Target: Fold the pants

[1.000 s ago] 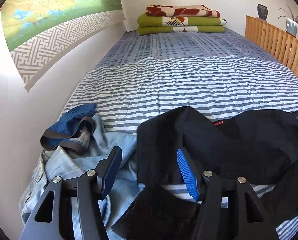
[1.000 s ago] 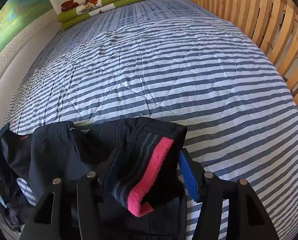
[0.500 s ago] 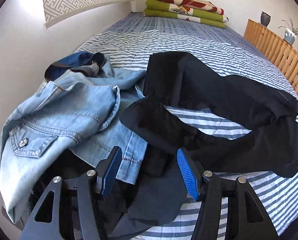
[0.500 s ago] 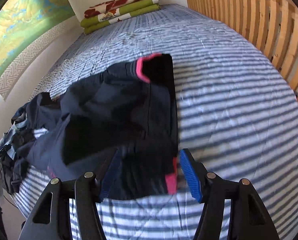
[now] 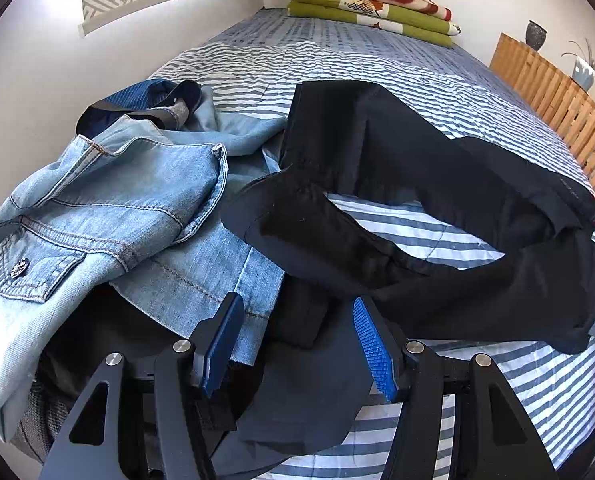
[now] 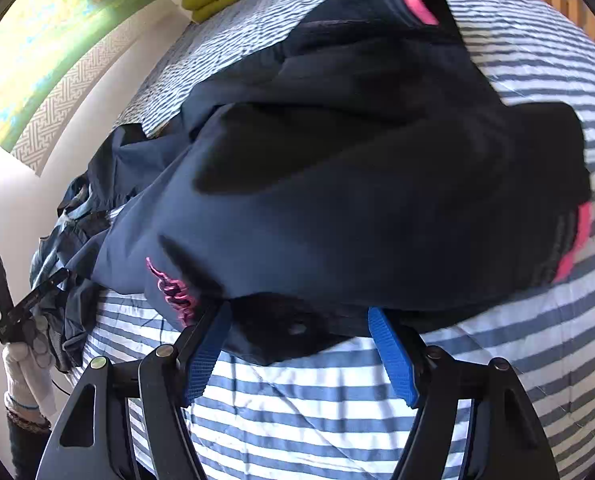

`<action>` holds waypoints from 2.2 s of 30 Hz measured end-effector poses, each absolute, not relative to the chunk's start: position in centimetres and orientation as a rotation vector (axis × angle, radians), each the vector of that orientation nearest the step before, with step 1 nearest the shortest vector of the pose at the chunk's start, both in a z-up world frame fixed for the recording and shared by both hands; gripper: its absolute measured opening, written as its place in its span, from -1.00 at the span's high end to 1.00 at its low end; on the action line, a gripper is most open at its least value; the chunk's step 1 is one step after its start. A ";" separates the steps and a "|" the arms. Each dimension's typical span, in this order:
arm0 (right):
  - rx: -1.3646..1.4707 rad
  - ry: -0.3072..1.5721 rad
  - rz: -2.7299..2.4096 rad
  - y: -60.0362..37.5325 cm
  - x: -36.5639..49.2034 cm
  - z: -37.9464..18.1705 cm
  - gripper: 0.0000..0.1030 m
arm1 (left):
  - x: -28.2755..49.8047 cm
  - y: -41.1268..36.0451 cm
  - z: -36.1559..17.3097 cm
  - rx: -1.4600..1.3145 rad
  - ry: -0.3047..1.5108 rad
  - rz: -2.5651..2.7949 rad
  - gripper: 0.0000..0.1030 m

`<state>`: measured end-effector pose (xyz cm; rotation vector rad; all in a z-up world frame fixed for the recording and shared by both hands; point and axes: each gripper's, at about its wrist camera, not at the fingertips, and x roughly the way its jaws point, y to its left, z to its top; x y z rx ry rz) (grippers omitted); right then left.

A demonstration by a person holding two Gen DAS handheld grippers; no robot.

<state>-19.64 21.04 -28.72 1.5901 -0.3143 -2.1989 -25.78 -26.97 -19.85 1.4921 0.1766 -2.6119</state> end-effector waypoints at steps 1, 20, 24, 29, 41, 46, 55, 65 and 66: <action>1.591 -0.250 -2.216 19.8 -19.9 -28.7 -0.46 | -26.1 -27.1 -19.9 1.493 0.190 -2.612 -0.19; 1.424 -0.069 -2.493 21.1 -24.2 -23.5 0.75 | -36.4 -26.6 -17.7 1.467 0.367 -2.635 0.05; 1.415 -0.153 -2.547 23.5 -25.5 -21.6 0.76 | -35.1 -26.2 -17.2 1.438 0.388 -2.665 -0.25; 1.457 -0.166 -2.525 24.5 -26.1 -22.2 0.77 | -32.3 -24.0 -20.0 1.555 0.330 -2.712 -0.57; 1.471 -0.241 -2.479 26.4 -24.1 -21.9 0.79 | -30.0 -20.9 -19.5 1.586 0.320 -2.717 0.76; 1.471 -0.304 -2.414 27.7 -21.3 -21.2 0.81 | -23.0 -22.6 -13.5 1.520 0.379 -2.739 0.77; 1.500 -0.253 -2.332 28.7 -15.5 -20.9 0.79 | -20.8 -25.2 -9.7 1.603 0.347 -2.593 0.40; 1.526 0.076 -2.351 27.3 -13.7 -23.1 0.00 | -23.4 -25.5 -14.1 1.605 0.288 -2.535 -0.14; 1.511 0.098 -2.360 27.4 -13.4 -22.7 -0.01 | -22.6 -26.0 -14.1 1.579 0.301 -2.549 -0.17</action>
